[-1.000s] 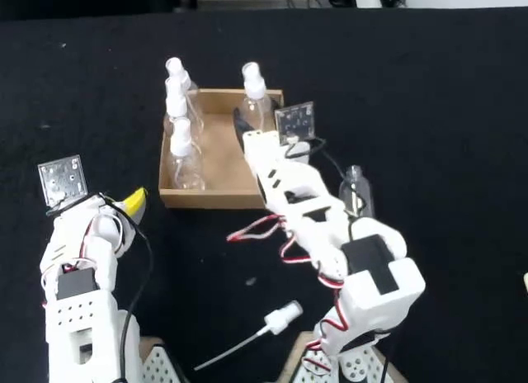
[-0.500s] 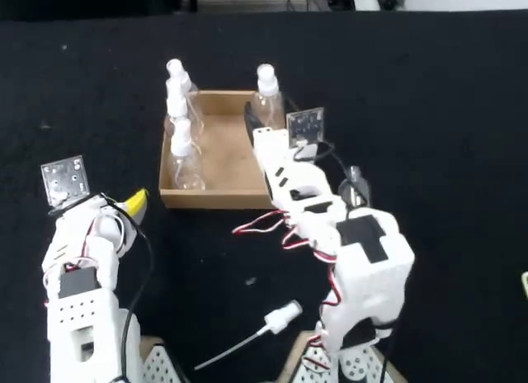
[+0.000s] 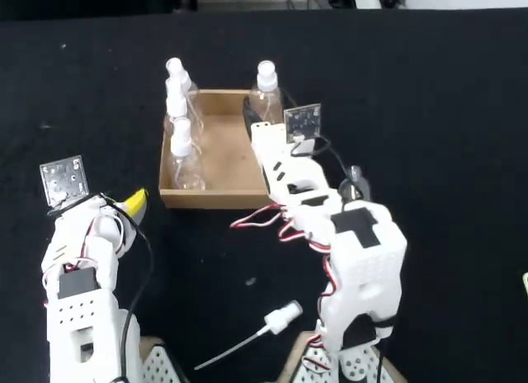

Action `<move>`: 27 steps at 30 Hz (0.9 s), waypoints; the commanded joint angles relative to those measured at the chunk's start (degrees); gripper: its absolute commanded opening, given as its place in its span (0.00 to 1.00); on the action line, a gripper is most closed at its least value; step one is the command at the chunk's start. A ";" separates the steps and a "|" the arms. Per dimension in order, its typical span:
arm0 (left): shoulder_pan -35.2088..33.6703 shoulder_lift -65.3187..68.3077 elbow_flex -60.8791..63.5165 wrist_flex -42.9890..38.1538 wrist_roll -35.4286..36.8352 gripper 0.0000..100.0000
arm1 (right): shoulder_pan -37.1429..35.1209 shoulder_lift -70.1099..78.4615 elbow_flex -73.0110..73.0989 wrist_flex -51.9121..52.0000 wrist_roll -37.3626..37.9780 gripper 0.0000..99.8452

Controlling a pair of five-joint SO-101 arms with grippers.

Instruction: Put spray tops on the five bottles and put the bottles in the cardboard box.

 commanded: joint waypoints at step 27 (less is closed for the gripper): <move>0.22 -0.97 -0.48 -1.14 -0.26 0.32 | 1.23 3.82 -6.02 -1.85 0.44 0.02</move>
